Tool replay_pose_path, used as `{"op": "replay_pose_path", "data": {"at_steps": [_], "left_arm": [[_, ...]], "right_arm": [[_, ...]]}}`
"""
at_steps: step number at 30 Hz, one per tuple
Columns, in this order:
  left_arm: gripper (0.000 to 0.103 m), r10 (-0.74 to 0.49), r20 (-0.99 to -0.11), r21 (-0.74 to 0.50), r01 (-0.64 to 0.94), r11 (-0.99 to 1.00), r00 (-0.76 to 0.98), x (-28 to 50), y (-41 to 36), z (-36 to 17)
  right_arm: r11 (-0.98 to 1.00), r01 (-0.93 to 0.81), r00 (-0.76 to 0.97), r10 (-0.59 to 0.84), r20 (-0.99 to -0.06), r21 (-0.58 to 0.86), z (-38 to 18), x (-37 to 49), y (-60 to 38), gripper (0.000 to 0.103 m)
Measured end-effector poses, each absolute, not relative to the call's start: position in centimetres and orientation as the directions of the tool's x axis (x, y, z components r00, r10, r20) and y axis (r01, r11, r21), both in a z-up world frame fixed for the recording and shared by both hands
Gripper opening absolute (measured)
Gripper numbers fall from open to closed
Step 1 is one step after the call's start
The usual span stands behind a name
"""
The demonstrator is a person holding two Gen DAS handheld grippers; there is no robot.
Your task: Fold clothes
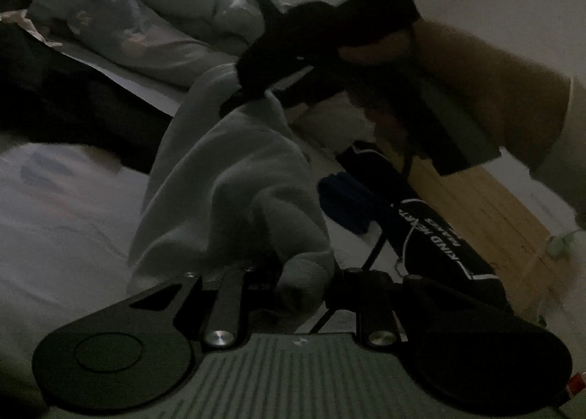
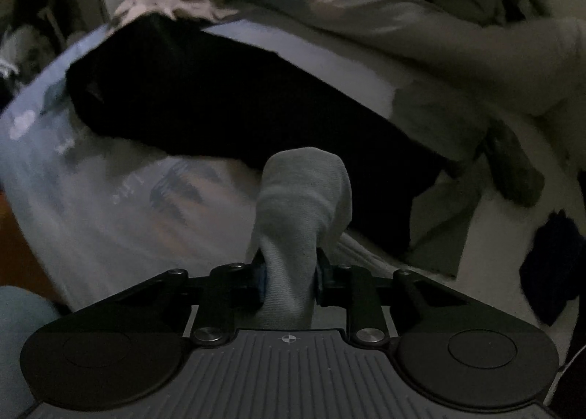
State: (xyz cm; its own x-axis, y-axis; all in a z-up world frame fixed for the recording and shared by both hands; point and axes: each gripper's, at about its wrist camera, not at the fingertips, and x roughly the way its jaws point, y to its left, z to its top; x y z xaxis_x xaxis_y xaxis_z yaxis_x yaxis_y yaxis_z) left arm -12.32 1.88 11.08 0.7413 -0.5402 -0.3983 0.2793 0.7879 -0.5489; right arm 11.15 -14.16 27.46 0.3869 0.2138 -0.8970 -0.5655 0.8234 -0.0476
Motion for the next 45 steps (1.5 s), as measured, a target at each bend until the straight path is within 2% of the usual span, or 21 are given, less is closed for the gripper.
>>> {"op": "replay_pose_path", "data": {"at_steps": [14, 20, 23, 26, 28, 29, 31, 34, 36, 41, 43, 45], "left_arm": [[0.024, -0.594, -0.477, -0.519, 0.338, 0.785, 0.648, -8.2, -9.1, 8.9], [0.023, -0.59, -0.555, -0.489, 0.343, 0.802, 0.587, -6.4, -13.2, 5.7], [0.025, -0.59, -0.566, -0.473, 0.359, 0.805, 0.577, -5.7, -14.0, 4.3], [0.037, -0.609, -0.551, -0.462, 0.399, 0.792, 0.57, -5.5, -14.5, 3.6], [0.046, -0.619, -0.55, -0.454, 0.421, 0.785, 0.56, -5.7, -14.9, 3.4], [0.049, -0.623, -0.55, -0.452, 0.429, 0.782, 0.557, -5.7, -14.8, 3.5], [0.063, -0.645, -0.536, -0.475, 0.437, 0.764, 0.545, -5.8, -14.3, 3.7], [0.078, -0.684, -0.514, -0.522, 0.444, 0.728, 0.518, -6.3, -14.0, 4.1], [0.083, -0.702, -0.506, -0.539, 0.451, 0.711, 0.501, -6.8, -13.6, 4.2], [0.087, -0.775, -0.451, -0.615, 0.475, 0.629, 0.443, -8.4, -12.2, 5.4], [0.09, -0.807, -0.419, -0.635, 0.501, 0.588, 0.416, -9.5, -11.7, 6.0], [0.091, -0.842, -0.387, -0.659, 0.525, 0.538, 0.377, -10.7, -11.1, 6.8]], "right_arm": [[0.875, -0.411, 0.375, 0.417, -0.828, 0.254, 24.1, 15.5, -33.0, 0.026], [0.869, -0.323, 0.363, 0.479, -0.8, 0.374, 18.2, 17.2, -40.2, 0.026], [0.853, -0.289, 0.349, 0.516, -0.782, 0.434, 14.6, 18.1, -42.4, 0.028], [0.812, -0.284, 0.345, 0.582, -0.736, 0.509, 11.8, 18.6, -44.5, 0.038], [0.805, -0.266, 0.355, 0.593, -0.723, 0.53, 10.4, 18.6, -45.9, 0.065], [0.807, -0.255, 0.367, 0.59, -0.719, 0.532, 10.2, 18.4, -46.5, 0.068], [0.812, -0.25, 0.393, 0.582, -0.712, 0.527, 10.6, 17.5, -47.3, 0.071], [0.848, -0.251, 0.442, 0.529, -0.724, 0.466, 12.1, 15.6, -48.0, 0.076], [0.855, -0.259, 0.465, 0.518, -0.718, 0.449, 12.7, 14.2, -47.0, 0.077], [0.872, -0.276, 0.52, 0.49, -0.7, 0.405, 14.2, 10.6, -44.6, 0.077], [0.878, -0.282, 0.541, 0.479, -0.691, 0.387, 14.8, 9.1, -43.6, 0.087], [0.884, -0.288, 0.562, 0.467, -0.682, 0.368, 15.4, 7.7, -42.7, 0.091]]}}
